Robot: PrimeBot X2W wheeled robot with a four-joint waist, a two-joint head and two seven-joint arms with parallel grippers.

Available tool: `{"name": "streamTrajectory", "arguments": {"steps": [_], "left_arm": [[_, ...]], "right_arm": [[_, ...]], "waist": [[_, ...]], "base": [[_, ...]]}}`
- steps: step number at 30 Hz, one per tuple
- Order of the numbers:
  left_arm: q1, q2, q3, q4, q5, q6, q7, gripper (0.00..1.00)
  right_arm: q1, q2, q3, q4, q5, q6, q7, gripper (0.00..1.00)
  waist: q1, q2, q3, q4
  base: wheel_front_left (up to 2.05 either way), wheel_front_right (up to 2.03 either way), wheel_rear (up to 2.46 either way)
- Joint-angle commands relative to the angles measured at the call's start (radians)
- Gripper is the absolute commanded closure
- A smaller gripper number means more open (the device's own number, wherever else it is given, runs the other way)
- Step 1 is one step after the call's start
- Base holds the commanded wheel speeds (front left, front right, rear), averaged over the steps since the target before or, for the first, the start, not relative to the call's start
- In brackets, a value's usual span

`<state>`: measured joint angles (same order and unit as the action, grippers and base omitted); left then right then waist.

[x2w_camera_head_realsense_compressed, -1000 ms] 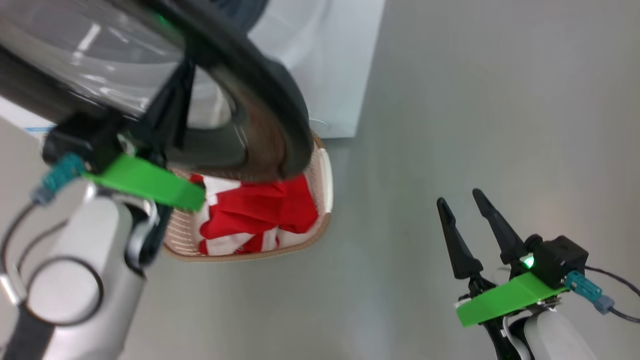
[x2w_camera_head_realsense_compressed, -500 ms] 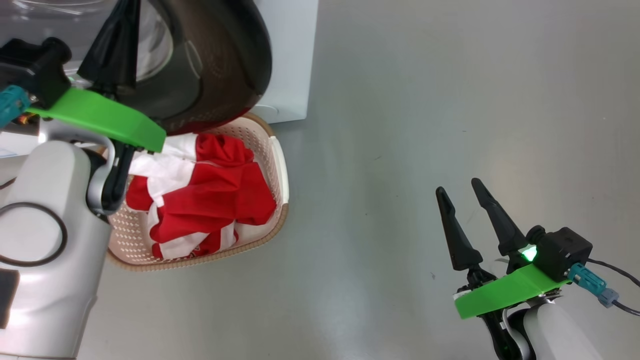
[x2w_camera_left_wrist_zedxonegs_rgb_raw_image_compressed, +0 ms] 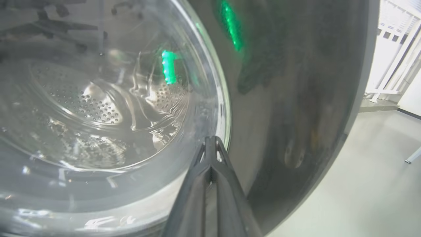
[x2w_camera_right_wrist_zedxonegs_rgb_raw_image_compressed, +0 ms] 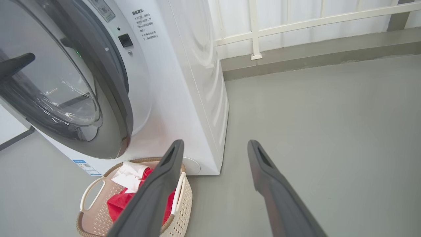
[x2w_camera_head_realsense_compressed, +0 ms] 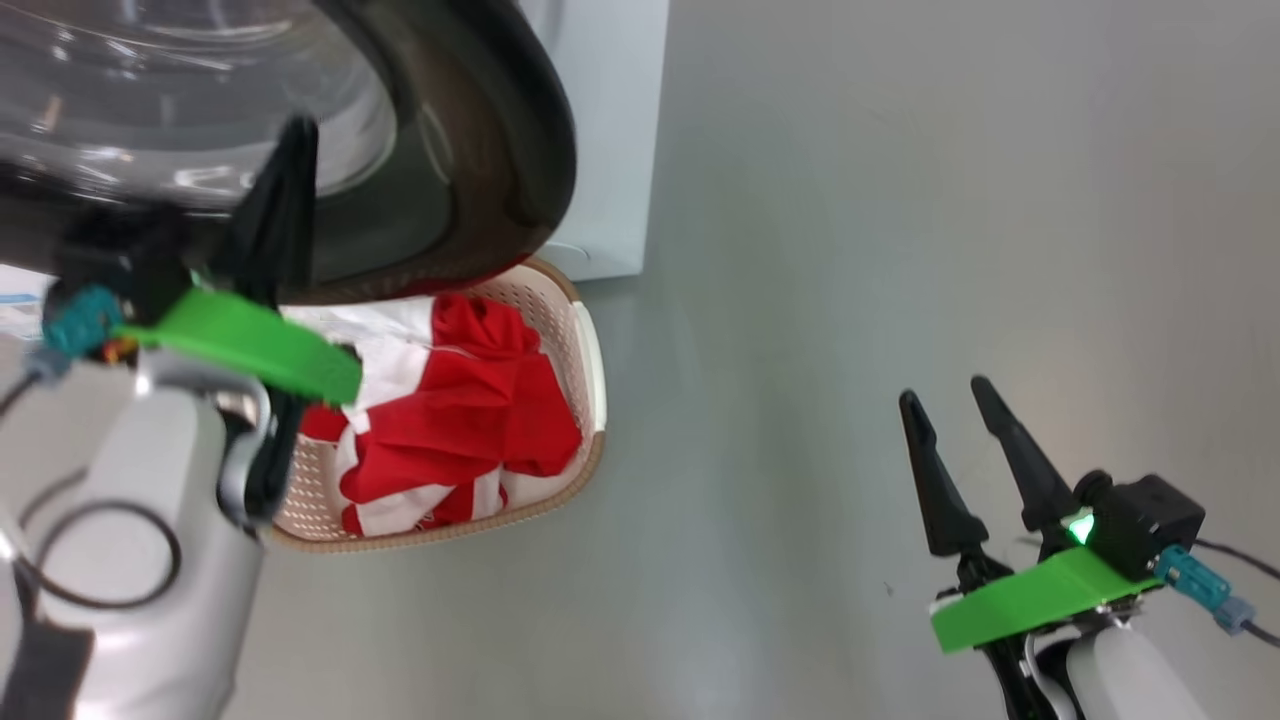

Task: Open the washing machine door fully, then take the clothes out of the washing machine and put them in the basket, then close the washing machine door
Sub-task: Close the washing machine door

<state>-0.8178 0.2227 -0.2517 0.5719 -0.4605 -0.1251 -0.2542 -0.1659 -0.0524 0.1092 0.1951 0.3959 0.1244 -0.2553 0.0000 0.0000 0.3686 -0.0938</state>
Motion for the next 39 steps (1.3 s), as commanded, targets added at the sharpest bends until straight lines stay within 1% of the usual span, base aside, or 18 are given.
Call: {"name": "streamTrajectory", "arguments": {"steps": [1, 8, 10, 16, 21, 27, 28, 29, 30, 31, 32, 33, 34, 35, 36, 37, 38, 39], "left_arm": [[0.029, 0.028, 0.041, -0.030, 0.002, -0.006, -0.008, 1.00], [0.197, 0.002, 0.111, -0.059, 0.038, -0.006, -0.008, 1.00], [0.262, -0.011, 0.149, -0.069, 0.054, -0.006, -0.008, 1.00], [0.379, -0.034, 0.211, -0.088, 0.092, -0.006, -0.008, 1.00], [0.459, -0.042, 0.262, -0.105, 0.110, -0.006, -0.008, 1.00], [0.558, -0.041, 0.299, -0.137, 0.129, -0.006, -0.008, 1.00], [0.573, -0.040, 0.304, -0.143, 0.130, -0.006, -0.008, 0.97], [0.587, -0.041, 0.312, -0.150, 0.131, -0.006, -0.008, 0.90], [0.602, -0.042, 0.318, -0.157, 0.133, -0.006, -0.008, 0.85], [0.617, -0.042, 0.321, -0.164, 0.135, -0.006, -0.008, 0.75], [0.632, -0.044, 0.324, -0.173, 0.138, -0.006, -0.008, 0.67], [0.646, -0.045, 0.328, -0.181, 0.140, -0.006, -0.008, 0.56], [0.660, -0.046, 0.332, -0.189, 0.142, -0.006, -0.008, 0.50], [0.672, -0.047, 0.337, -0.196, 0.144, -0.006, -0.008, 0.35], [0.683, -0.050, 0.345, -0.204, 0.146, -0.006, -0.008, 0.08], [0.683, -0.050, 0.345, -0.204, 0.146, -0.006, -0.008, 0.08], [0.693, -0.052, 0.349, -0.212, 0.148, -0.006, -0.008, 0.00], [0.703, -0.054, 0.353, -0.221, 0.151, -0.006, -0.008, 0.00]], "right_arm": [[0.023, 0.002, 0.016, -0.017, -0.014, 0.006, -0.006, 0.00], [0.063, -0.003, 0.000, -0.008, -0.035, 0.006, -0.006, 0.00], [0.084, -0.013, -0.005, -0.006, -0.034, 0.006, -0.006, 0.00], [0.127, -0.025, -0.015, -0.004, -0.030, 0.006, -0.006, 0.00], [0.153, -0.031, -0.023, -0.003, -0.026, 0.006, -0.006, 0.00], [0.185, -0.040, -0.027, 0.000, -0.020, 0.006, -0.006, 0.00], [0.192, -0.041, -0.030, -0.001, -0.019, 0.006, -0.006, 0.00], [0.199, -0.042, -0.033, -0.001, -0.018, 0.006, -0.006, 0.00], [0.206, -0.043, -0.036, -0.002, -0.017, 0.006, -0.006, 0.00], [0.215, -0.044, -0.038, -0.002, -0.016, 0.006, -0.006, 0.00], [0.222, -0.045, -0.041, -0.003, -0.016, 0.006, -0.006, 0.00], [0.230, -0.046, -0.043, -0.004, -0.015, 0.006, -0.006, 0.00], [0.237, -0.047, -0.046, -0.004, -0.015, 0.006, -0.006, 0.00], [0.243, -0.048, -0.048, -0.005, -0.014, 0.006, -0.006, 0.00], [0.249, -0.048, -0.051, -0.006, -0.014, 0.006, -0.006, 0.00], [0.249, -0.048, -0.051, -0.006, -0.014, 0.006, -0.006, 0.00], [0.253, -0.048, -0.053, -0.007, -0.014, 0.006, -0.006, 0.00], [0.258, -0.048, -0.055, -0.008, -0.014, 0.006, -0.006, 0.00]], "waist": [[0.0000, 0.0000, -0.036, 0.031], [0.0000, 0.0000, -0.103, 0.076], [0.0000, 0.0000, -0.129, 0.097], [0.0000, 0.0000, -0.176, 0.134], [0.0000, 0.0000, -0.206, 0.151], [0.0000, 0.0000, -0.251, 0.157], [0.0000, 0.0000, -0.256, 0.158], [0.0000, 0.0000, -0.264, 0.159], [0.0000, 0.0000, -0.272, 0.160], [0.0000, 0.0000, -0.278, 0.160], [0.0000, 0.0000, -0.283, 0.161], [0.0000, 0.0000, -0.288, 0.161], [0.0000, 0.0000, -0.292, 0.161], [0.0000, 0.0000, -0.295, 0.161], [0.0000, 0.0000, -0.298, 0.161], [0.0000, 0.0000, -0.298, 0.161], [0.0000, 0.0000, -0.300, 0.161], [0.0000, 0.0000, -0.302, 0.162]], "base": [[0.00, 0.00, 0.00], [0.00, 0.00, 0.00], [0.00, 0.00, 0.00], [0.00, 0.00, 0.00], [0.00, 0.00, 0.00], [0.00, 0.00, 0.00], [0.00, 0.00, 0.00], [0.00, 0.00, 0.00], [0.00, 0.00, 0.00], [0.00, 0.00, 0.00], [0.00, 0.00, 0.00], [0.00, 0.00, 0.00], [0.00, 0.00, 0.00], [0.00, 0.00, 0.00], [0.00, 0.00, 0.00], [0.00, 0.00, 0.00], [0.00, 0.00, 0.00], [0.00, 0.00, 0.00]]}}
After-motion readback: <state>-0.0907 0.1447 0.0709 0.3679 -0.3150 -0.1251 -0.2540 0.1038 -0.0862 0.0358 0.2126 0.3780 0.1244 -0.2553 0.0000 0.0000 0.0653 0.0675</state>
